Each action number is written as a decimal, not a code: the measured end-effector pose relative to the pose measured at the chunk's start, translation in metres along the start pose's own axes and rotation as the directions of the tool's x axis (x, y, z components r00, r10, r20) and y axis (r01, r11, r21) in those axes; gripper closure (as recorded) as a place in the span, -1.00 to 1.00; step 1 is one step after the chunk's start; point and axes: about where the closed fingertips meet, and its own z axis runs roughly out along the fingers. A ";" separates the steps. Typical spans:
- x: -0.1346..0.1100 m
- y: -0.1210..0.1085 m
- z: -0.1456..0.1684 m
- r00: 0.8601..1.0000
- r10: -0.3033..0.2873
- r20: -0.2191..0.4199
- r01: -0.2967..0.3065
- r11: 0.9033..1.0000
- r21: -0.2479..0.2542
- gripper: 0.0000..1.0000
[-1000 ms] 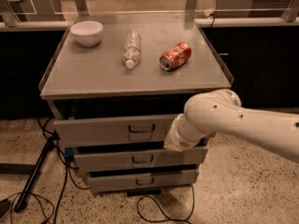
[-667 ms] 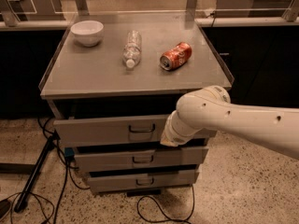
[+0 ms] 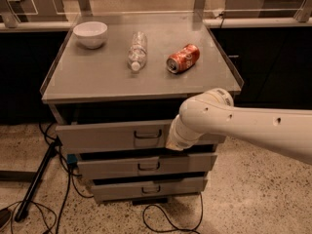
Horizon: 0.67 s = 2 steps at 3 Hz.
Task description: Close top drawer
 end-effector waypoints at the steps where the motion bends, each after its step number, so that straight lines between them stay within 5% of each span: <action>1: 0.000 0.000 0.000 1.000 0.000 0.000 0.000 1.000 0.000 0.21; 2: 0.000 0.000 0.000 1.000 0.000 0.000 0.000 1.000 0.000 -0.28</action>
Offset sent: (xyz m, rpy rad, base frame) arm 0.0000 0.0000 0.0000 0.0000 0.0000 0.0000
